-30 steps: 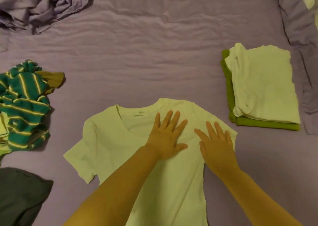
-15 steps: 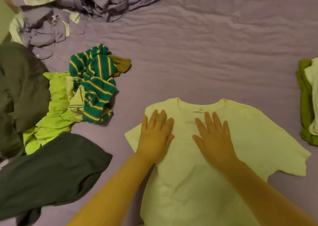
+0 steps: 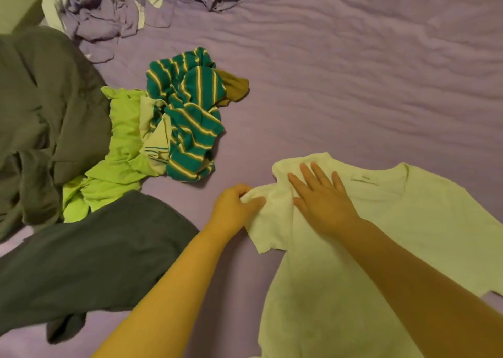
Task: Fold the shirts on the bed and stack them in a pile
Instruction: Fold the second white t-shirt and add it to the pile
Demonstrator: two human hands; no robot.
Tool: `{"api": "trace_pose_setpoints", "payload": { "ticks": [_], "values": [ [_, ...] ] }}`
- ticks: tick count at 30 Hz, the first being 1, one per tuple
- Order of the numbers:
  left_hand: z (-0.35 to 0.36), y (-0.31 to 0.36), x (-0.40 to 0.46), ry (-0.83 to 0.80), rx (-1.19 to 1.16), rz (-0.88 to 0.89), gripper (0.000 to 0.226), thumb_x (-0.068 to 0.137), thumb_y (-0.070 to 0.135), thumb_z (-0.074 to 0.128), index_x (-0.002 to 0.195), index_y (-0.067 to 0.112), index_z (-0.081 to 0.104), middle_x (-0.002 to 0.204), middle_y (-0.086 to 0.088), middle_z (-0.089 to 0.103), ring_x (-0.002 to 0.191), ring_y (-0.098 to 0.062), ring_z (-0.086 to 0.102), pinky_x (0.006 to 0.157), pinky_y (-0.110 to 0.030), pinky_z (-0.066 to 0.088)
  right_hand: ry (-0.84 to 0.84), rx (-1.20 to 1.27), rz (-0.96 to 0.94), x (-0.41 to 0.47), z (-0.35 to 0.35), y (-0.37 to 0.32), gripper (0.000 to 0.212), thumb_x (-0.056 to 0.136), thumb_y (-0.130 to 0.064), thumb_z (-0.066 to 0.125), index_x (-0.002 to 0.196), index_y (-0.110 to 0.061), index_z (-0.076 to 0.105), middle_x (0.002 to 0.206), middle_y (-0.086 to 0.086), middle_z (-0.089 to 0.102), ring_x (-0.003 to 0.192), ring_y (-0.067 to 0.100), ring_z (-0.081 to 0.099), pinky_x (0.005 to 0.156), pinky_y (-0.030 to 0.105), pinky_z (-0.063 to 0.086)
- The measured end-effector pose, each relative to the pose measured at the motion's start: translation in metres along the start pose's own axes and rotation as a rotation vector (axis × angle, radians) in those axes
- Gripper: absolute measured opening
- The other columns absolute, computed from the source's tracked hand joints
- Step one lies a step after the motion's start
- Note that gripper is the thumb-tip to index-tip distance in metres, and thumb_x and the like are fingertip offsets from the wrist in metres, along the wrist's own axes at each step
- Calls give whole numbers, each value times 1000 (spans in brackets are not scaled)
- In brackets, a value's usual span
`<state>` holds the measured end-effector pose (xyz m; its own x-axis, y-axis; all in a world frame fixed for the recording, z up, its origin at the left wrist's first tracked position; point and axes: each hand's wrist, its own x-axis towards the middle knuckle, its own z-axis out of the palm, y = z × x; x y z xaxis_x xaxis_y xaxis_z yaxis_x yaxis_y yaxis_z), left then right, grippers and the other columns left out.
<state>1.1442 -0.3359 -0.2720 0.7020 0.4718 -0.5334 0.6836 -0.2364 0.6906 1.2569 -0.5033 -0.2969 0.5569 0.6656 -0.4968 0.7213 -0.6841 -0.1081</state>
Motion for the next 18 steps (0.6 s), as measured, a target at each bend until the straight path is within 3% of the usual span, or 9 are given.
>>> {"api": "trace_pose_setpoints", "payload": {
  "ticks": [2, 4, 7, 9, 15, 18],
  "values": [
    [-6, 3, -1, 2, -315, -93, 18, 93, 25, 56, 106, 12, 56, 95, 1, 60, 86, -16, 57, 73, -31, 51, 0, 10, 14, 0, 0, -1, 56, 98, -48, 12, 148, -33, -8, 158, -2, -15, 144, 20, -17, 117, 47, -6],
    [-7, 7, -1, 53, -368, -108, 20, 97, 24, 48, 112, 11, 49, 104, -3, 56, 94, -20, 54, 82, -40, 51, 6, 35, 30, -2, 1, -3, 55, 99, -48, 11, 149, -33, -6, 158, -2, -15, 144, 19, -18, 117, 47, -6],
    [-10, 11, 1, 226, -112, 64, 15, 101, 23, 40, 99, 8, 42, 82, 1, 48, 74, -14, 45, 58, -27, 37, 25, 118, 77, -1, -2, -10, 58, 95, -54, 7, 149, -35, -4, 158, -3, -13, 144, 18, -18, 117, 48, -7],
    [-19, 10, 7, 322, 53, 166, 19, 100, 24, 41, 88, 11, 38, 71, 2, 43, 64, -14, 41, 49, -28, 27, 34, 173, 97, 1, -2, -15, 64, 89, -62, 3, 148, -38, -6, 158, -4, -15, 143, 18, -21, 115, 50, -10],
    [-33, 0, 32, 426, 531, 87, 25, 95, 38, 49, 86, 17, 39, 75, -1, 50, 68, -23, 46, 55, -32, 30, 126, 48, 132, 19, 13, -17, 74, 70, -74, -20, 135, -39, -31, 154, 1, -26, 141, 25, -26, 111, 56, -12],
    [-18, -4, 31, 468, 612, 201, 21, 88, 30, 61, 92, 13, 49, 88, -7, 55, 79, -26, 50, 60, -34, 35, 168, 55, 149, 29, 16, -15, 75, 67, -72, -22, 133, -38, -32, 155, 3, -25, 141, 26, -25, 110, 58, -13]
  ]
}}
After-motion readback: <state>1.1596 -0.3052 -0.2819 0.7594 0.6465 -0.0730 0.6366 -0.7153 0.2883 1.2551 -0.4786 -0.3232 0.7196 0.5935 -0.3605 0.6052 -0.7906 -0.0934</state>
